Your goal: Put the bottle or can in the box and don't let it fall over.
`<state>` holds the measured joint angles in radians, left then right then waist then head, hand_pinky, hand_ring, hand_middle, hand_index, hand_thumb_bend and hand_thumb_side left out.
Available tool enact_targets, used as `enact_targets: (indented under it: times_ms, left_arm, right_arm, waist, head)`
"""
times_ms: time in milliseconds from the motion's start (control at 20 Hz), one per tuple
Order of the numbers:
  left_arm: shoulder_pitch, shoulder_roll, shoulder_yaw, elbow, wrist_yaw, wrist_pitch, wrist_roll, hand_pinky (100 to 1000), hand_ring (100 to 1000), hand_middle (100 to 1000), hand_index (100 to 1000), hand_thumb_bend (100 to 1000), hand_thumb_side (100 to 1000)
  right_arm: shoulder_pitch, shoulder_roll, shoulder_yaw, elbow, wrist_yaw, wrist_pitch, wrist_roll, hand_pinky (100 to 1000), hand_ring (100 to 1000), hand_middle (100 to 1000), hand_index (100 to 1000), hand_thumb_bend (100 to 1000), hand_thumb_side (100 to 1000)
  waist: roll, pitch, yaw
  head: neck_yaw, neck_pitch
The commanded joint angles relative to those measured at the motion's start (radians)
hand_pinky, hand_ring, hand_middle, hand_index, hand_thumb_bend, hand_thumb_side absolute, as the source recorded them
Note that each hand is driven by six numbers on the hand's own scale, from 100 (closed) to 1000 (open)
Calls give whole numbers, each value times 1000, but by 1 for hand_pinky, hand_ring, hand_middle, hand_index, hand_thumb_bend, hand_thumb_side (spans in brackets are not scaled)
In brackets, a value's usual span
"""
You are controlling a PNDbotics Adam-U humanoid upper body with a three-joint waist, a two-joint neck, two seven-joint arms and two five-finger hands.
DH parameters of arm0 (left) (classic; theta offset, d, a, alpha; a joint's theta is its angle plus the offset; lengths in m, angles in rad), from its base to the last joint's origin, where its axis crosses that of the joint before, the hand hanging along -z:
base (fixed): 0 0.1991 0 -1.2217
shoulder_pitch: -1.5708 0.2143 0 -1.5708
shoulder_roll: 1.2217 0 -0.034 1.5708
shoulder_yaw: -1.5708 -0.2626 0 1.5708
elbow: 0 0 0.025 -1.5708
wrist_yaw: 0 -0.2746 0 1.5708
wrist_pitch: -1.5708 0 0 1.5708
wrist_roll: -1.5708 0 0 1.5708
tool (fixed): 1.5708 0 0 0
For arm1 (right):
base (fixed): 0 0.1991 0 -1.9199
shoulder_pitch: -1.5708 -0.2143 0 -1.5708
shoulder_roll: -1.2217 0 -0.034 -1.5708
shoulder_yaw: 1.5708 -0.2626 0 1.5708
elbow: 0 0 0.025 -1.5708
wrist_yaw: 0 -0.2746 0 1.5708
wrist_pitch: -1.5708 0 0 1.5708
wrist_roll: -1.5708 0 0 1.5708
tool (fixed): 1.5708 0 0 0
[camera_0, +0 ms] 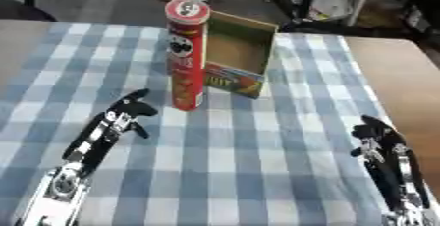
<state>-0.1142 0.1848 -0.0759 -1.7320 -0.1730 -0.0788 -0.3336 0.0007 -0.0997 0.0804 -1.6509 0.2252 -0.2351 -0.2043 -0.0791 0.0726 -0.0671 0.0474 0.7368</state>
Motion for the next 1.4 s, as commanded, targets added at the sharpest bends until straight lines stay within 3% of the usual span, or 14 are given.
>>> enact_targets:
  times_ms: [50,250,450,700,850,950,1150,1400]
  left_arm:
    - [-15,12,12,-23,2,-4,5,543,791,672,963,153,1000]
    - [-36,65,28,-54,4,-15,29,550,794,680,967,145,1000]
    - [-88,211,35,-127,-9,-56,48,582,808,710,980,117,999]
    - [-225,468,15,-195,3,-89,57,693,860,788,1000,273,869]
    - [-326,613,-33,-188,-40,-112,24,770,885,831,1000,366,866]
    - [-408,681,-77,-162,-97,-138,-21,860,894,867,1000,497,868]
    - [-583,698,-172,-27,-208,-178,-140,908,895,882,1000,583,891]
    - [-773,578,-247,189,-342,-211,-261,923,892,887,1000,606,912]
  right_arm:
    - [-7,-4,-7,-13,7,0,0,464,710,648,815,100,718]
    - [-6,-5,-8,-11,7,1,-2,465,710,648,815,100,720]
    - [-5,-8,-6,-9,7,1,-1,464,710,649,815,100,720]
    - [-3,-15,-3,-6,8,1,2,465,710,649,815,100,717]
    - [-3,-20,1,-5,6,0,4,465,710,649,816,100,727]
    - [-2,-24,4,-4,5,1,6,465,710,649,816,100,729]
    - [3,-29,8,-2,4,0,10,465,710,648,816,100,733]
    - [9,-31,12,0,3,-2,14,465,710,648,816,100,736]
  waist:
    - [5,-14,-1]
    - [7,-16,-3]
    - [10,-20,-12]
    - [18,-27,-30]
    - [23,-30,-46]
    - [27,-33,-65]
    - [32,-41,-78]
    - [34,-47,-79]
  head:
    - [0,-6]
    - [-3,-5]
    - [-7,-6]
    - [-13,-13]
    - [-19,-19]
    - [-20,-20]
    - [-30,-24]
    - [-32,-22]
